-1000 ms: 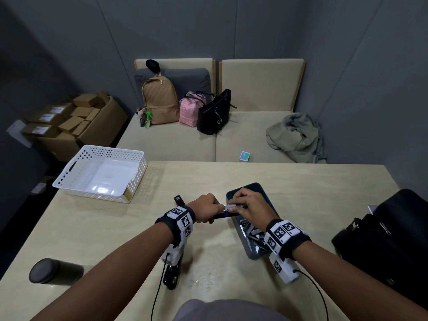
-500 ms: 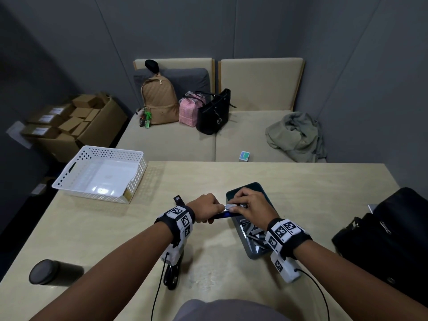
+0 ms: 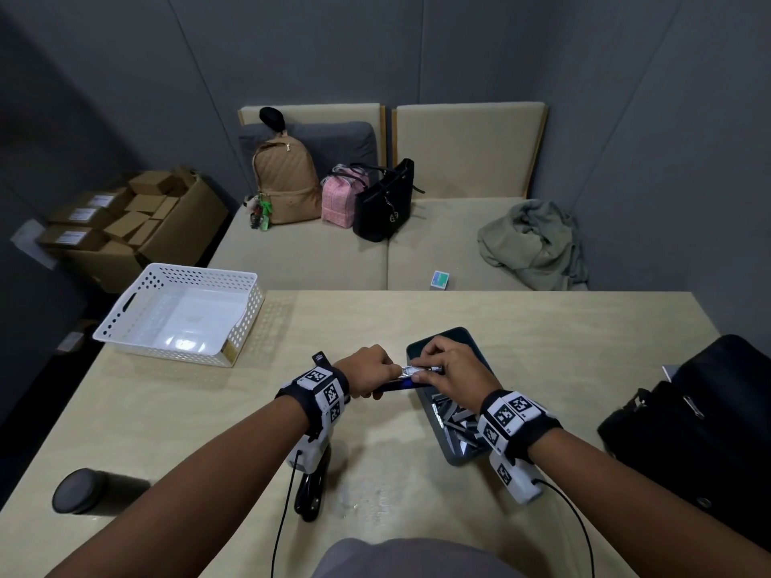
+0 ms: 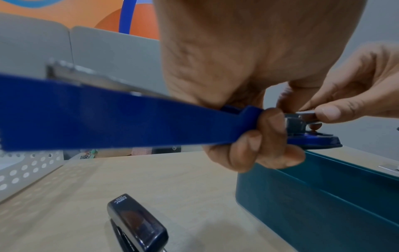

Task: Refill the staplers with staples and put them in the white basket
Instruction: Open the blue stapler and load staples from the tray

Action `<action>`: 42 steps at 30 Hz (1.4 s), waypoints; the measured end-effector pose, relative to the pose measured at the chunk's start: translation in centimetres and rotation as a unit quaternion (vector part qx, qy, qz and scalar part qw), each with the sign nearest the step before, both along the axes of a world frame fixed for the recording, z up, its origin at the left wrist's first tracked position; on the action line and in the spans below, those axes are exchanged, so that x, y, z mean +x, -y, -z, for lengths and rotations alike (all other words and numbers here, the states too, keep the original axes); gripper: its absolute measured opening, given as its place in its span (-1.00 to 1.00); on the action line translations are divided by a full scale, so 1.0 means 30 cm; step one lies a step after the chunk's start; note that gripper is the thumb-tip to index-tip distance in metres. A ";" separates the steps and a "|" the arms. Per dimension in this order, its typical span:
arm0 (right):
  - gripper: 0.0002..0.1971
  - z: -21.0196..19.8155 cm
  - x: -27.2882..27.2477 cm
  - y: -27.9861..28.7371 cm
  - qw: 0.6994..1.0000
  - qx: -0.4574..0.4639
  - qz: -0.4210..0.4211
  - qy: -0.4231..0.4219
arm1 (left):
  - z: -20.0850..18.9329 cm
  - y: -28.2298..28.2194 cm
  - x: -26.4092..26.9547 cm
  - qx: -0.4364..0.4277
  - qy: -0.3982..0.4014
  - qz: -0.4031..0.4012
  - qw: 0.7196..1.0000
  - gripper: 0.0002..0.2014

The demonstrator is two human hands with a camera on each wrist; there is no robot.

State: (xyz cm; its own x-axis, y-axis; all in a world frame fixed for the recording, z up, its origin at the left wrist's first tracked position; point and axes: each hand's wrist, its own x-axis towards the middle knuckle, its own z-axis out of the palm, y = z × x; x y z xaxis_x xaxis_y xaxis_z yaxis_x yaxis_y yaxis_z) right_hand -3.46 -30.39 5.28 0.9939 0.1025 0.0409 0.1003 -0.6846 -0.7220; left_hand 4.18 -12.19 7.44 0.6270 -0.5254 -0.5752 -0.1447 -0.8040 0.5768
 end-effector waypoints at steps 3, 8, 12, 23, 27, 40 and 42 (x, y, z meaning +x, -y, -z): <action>-0.70 0.004 0.001 0.008 1.000 -0.002 0.009 -0.008 | -0.001 0.000 0.001 0.001 0.002 0.001 1.000 -0.68; -0.59 -0.005 0.002 0.027 0.999 0.005 0.023 -0.034 | -0.006 -0.006 0.001 0.001 -0.007 0.003 1.000 -0.70; -0.44 -0.015 0.003 0.029 0.995 0.051 0.058 -0.061 | -0.009 -0.007 0.000 0.000 -0.019 0.000 1.000 -0.72; -0.45 -0.013 0.002 0.029 0.991 0.077 0.083 -0.073 | 0.006 -0.013 0.008 -0.005 -0.045 0.004 0.999 -0.74; -0.52 -0.024 0.000 0.039 0.993 0.049 0.068 -0.085 | 0.023 -0.011 0.010 -0.008 -0.107 0.010 0.994 -0.74; -0.68 -0.021 -0.027 0.064 0.995 0.016 0.064 -0.076 | 0.032 -0.099 0.011 -0.160 -0.358 -0.063 0.918 -0.62; -0.70 -0.015 -0.027 0.078 0.994 0.019 0.079 -0.072 | 0.017 -0.132 0.029 -0.139 -0.366 -0.067 0.918 -0.62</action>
